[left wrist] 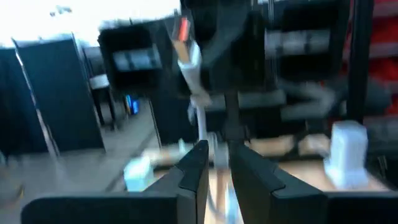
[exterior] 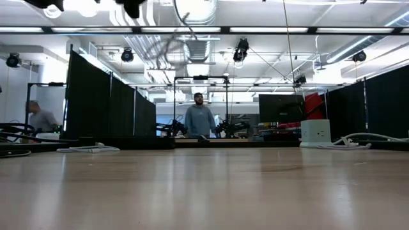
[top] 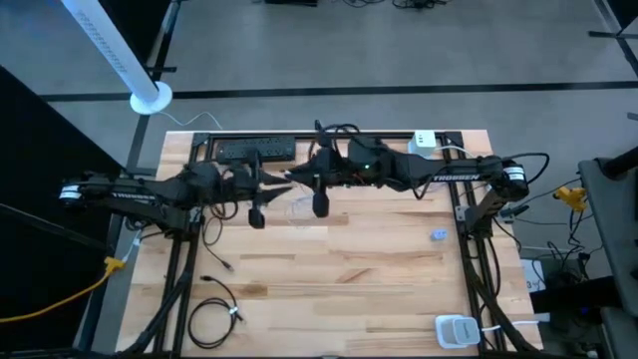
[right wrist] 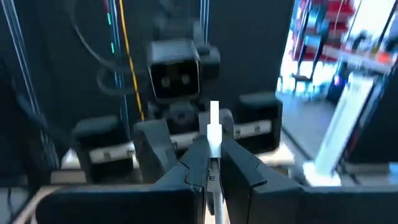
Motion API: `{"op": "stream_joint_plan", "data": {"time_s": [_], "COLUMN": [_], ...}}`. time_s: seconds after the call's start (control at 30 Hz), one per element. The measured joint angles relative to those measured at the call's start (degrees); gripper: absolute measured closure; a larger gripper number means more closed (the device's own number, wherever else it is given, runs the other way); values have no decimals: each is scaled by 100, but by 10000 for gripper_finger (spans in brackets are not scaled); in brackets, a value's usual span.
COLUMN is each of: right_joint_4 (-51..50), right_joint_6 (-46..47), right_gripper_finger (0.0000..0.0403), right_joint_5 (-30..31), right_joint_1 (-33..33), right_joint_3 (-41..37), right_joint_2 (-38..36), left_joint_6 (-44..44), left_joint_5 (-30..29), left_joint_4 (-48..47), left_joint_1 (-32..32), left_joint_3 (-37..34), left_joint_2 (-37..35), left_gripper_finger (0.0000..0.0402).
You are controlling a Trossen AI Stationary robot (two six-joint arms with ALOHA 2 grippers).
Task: Insert USB
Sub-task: Insert the white charger cable into the purple charger adaptor
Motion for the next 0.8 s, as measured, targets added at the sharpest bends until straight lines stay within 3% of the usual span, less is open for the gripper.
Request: {"op": "stream_joint_plan", "data": {"time_s": [0.53, 0.8], "right_joint_4": [662, 739], "right_joint_6": [262, 352], "right_gripper_finger": [389, 389], "right_joint_5": [-125, -310], "right_joint_1": [-8, -2], "right_joint_3": [4, 2], "right_joint_2": [11, 11], "left_joint_6": [82, -439], "left_joint_5": [-28, 79], "left_joint_4": [1156, 1957], "left_joint_1": [31, 31], "left_joint_3": [0, 0], "left_joint_2": [285, 613], "left_gripper_finger": [334, 317]}}
